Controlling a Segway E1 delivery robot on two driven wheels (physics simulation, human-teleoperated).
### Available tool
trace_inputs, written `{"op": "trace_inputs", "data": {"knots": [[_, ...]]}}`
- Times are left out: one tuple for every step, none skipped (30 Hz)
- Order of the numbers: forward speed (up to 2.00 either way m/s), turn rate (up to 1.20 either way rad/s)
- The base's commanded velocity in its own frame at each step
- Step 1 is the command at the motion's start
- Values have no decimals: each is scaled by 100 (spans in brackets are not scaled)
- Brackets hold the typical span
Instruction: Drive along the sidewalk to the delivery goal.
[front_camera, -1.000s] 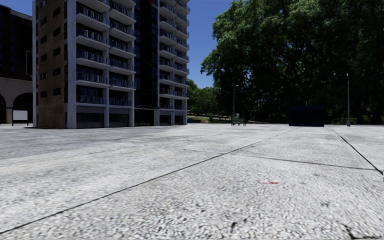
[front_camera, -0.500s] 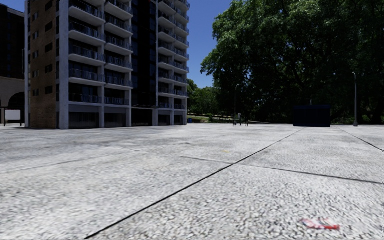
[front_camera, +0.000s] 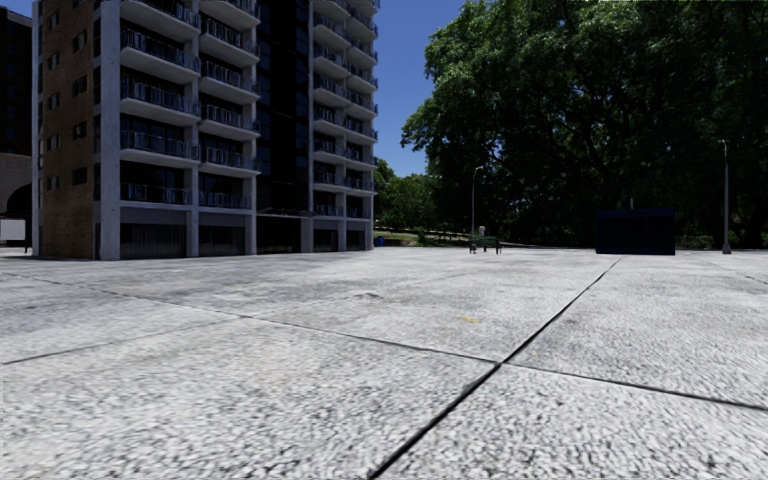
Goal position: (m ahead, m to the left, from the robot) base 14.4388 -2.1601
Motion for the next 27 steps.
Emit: {"op": "trace_inputs", "data": {"knots": [[200, 0], [200, 0], [200, 0], [200, 0], [200, 0], [200, 0], [200, 0], [200, 0], [200, 0], [200, 0], [200, 0], [200, 0], [200, 0], [200, 0], [200, 0], [200, 0], [200, 0], [200, 0], [200, 0], [200, 0], [200, 0], [200, 0], [200, 0], [200, 0], [200, 0], [200, 0], [200, 0]]}}
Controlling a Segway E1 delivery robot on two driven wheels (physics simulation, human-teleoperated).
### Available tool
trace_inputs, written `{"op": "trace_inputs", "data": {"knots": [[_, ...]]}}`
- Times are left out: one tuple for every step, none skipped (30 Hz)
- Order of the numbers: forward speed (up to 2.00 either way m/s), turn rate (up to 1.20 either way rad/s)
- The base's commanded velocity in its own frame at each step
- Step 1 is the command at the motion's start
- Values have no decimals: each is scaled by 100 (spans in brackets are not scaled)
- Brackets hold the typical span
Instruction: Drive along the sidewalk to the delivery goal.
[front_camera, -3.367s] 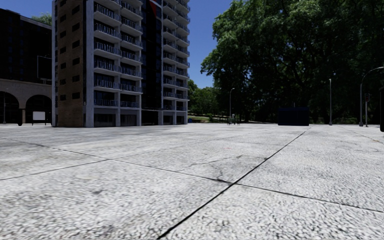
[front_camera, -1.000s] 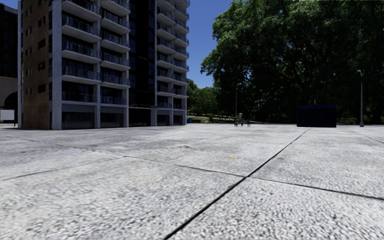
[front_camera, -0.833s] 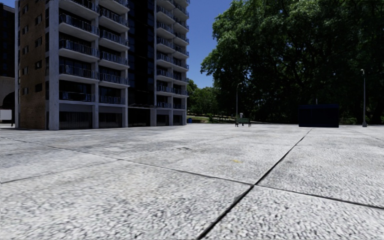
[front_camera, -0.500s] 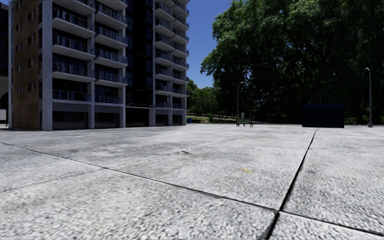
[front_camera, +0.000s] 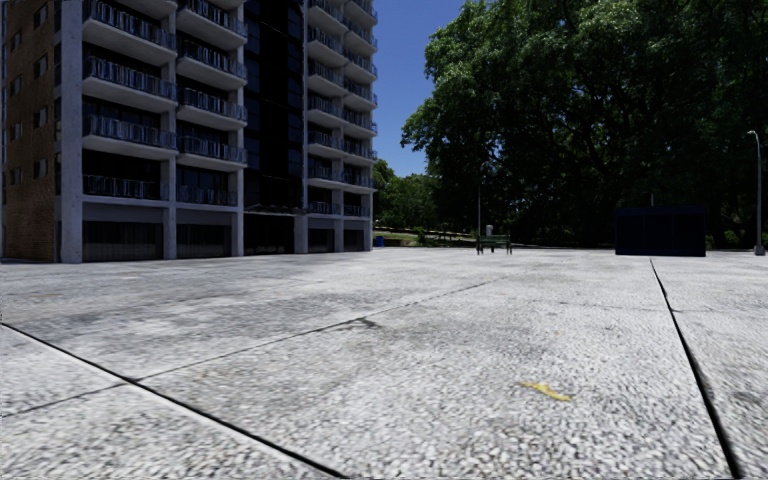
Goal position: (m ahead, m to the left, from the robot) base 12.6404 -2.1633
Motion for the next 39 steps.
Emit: {"op": "trace_inputs", "data": {"knots": [[200, 0], [200, 0], [200, 0], [200, 0], [200, 0], [200, 0], [200, 0], [200, 0], [200, 0], [200, 0], [200, 0], [200, 0], [200, 0], [200, 0], [200, 0], [200, 0], [200, 0], [200, 0], [200, 0], [200, 0], [200, 0], [200, 0], [200, 0], [200, 0], [200, 0], [200, 0], [200, 0], [200, 0], [200, 0], [200, 0], [200, 0], [200, 0], [200, 0], [200, 0], [200, 0], [200, 0], [200, 0], [200, 0], [200, 0]]}}
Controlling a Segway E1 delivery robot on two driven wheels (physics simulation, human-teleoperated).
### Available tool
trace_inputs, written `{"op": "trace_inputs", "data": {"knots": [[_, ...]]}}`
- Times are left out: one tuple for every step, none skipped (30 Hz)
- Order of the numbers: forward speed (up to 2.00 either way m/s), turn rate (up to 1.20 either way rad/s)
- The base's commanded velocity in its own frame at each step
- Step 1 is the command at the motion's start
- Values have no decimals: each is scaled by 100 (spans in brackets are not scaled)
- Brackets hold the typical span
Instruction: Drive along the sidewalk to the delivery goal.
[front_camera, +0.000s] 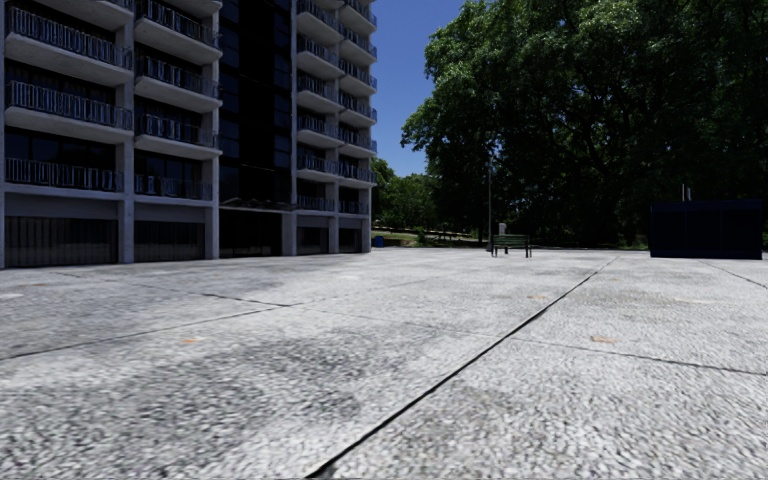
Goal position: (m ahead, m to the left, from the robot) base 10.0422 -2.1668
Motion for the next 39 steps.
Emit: {"op": "trace_inputs", "data": {"knots": [[200, 0], [200, 0], [200, 0], [200, 0], [200, 0], [200, 0], [200, 0], [200, 0], [200, 0], [200, 0], [200, 0], [200, 0], [200, 0], [200, 0], [200, 0], [200, 0], [200, 0], [200, 0], [200, 0], [200, 0], [200, 0], [200, 0], [200, 0], [200, 0], [200, 0], [200, 0], [200, 0], [200, 0], [200, 0], [200, 0], [200, 0], [200, 0], [200, 0], [200, 0], [200, 0], [200, 0], [200, 0], [200, -6], [200, -14]]}}
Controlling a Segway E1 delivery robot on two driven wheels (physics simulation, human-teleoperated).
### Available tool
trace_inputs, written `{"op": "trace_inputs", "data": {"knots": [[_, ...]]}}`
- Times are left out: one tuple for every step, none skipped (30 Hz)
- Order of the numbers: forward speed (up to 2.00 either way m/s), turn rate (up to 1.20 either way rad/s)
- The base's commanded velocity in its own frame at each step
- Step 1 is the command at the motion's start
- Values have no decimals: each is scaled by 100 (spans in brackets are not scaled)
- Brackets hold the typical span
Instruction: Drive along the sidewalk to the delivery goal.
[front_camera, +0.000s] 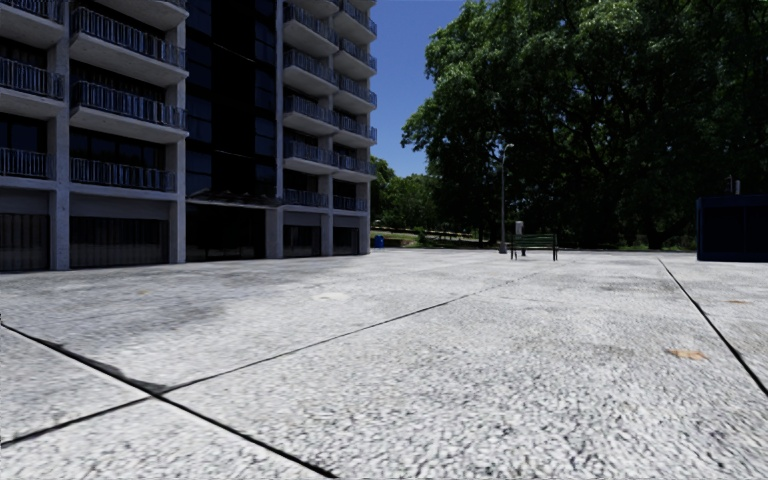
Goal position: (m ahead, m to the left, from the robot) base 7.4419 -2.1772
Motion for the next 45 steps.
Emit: {"op": "trace_inputs", "data": {"knots": [[200, -14], [200, -20], [200, -22], [200, -22], [200, -22], [200, -23], [200, -23], [200, -23], [200, -23], [200, -27], [200, -28], [200, -28], [200, -29], [200, -29], [200, -29], [200, -29], [200, -29], [200, -29], [200, -29], [200, -29], [200, -29], [200, -29], [200, -29], [200, -29], [200, -29], [200, -29], [200, -29], [200, -35], [200, -36], [200, -36], [200, -36], [200, -36], [200, -36], [200, -36], [200, -36], [200, -36], [200, -36], [200, -36], [200, -36], [200, -36], [200, -36], [200, -36], [200, -36], [200, -36], [200, -36]]}}
